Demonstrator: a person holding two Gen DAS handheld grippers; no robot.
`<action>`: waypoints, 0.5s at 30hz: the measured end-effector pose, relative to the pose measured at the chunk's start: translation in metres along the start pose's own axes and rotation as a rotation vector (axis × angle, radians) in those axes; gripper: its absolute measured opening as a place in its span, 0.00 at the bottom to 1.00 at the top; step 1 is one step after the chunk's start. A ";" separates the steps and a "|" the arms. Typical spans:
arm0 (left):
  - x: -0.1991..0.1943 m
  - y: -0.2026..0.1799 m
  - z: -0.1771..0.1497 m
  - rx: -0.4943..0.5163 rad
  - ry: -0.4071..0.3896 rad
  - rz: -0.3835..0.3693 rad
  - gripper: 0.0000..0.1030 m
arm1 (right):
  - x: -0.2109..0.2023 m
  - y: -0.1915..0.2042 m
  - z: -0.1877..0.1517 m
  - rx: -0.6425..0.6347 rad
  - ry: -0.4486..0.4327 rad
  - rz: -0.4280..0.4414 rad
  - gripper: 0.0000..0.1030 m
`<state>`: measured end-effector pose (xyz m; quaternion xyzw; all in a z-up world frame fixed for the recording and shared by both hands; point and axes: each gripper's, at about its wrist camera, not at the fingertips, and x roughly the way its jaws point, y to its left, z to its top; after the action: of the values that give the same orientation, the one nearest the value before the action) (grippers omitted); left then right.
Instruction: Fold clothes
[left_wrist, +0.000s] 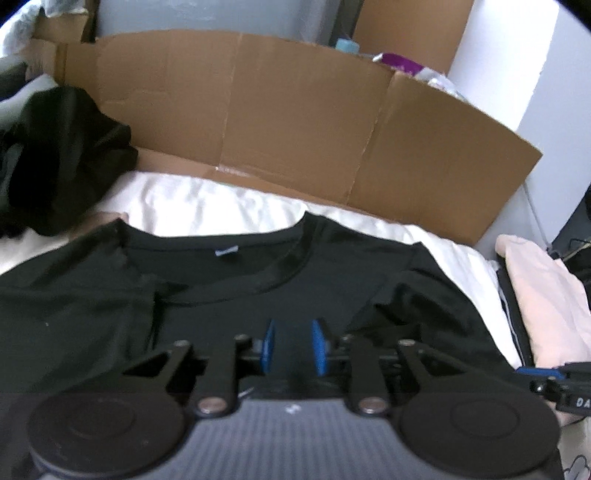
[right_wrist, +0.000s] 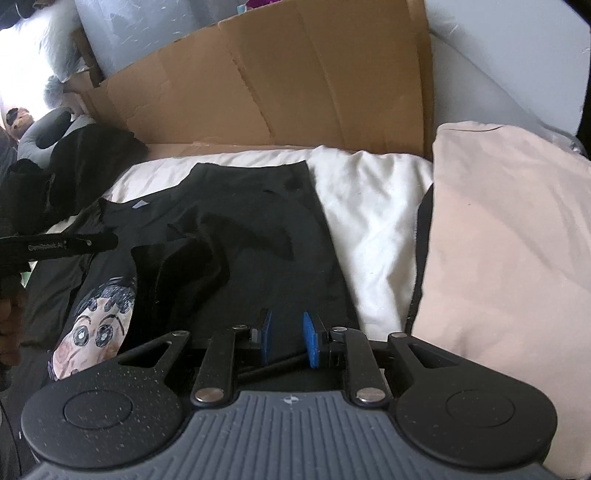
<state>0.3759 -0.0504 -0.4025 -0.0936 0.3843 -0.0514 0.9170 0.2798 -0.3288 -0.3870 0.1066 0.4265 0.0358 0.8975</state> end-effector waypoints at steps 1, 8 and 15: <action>-0.001 -0.003 0.000 0.002 -0.006 -0.010 0.31 | 0.001 0.001 0.000 -0.006 0.002 0.003 0.24; 0.019 -0.040 -0.003 0.108 0.030 -0.084 0.60 | 0.007 0.005 -0.002 -0.023 0.028 0.016 0.25; 0.048 -0.049 -0.008 0.159 0.107 -0.054 0.53 | 0.017 0.004 -0.008 -0.039 0.065 0.013 0.26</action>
<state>0.4026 -0.1078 -0.4311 -0.0282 0.4247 -0.1113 0.8980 0.2846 -0.3214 -0.4037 0.0906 0.4541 0.0532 0.8847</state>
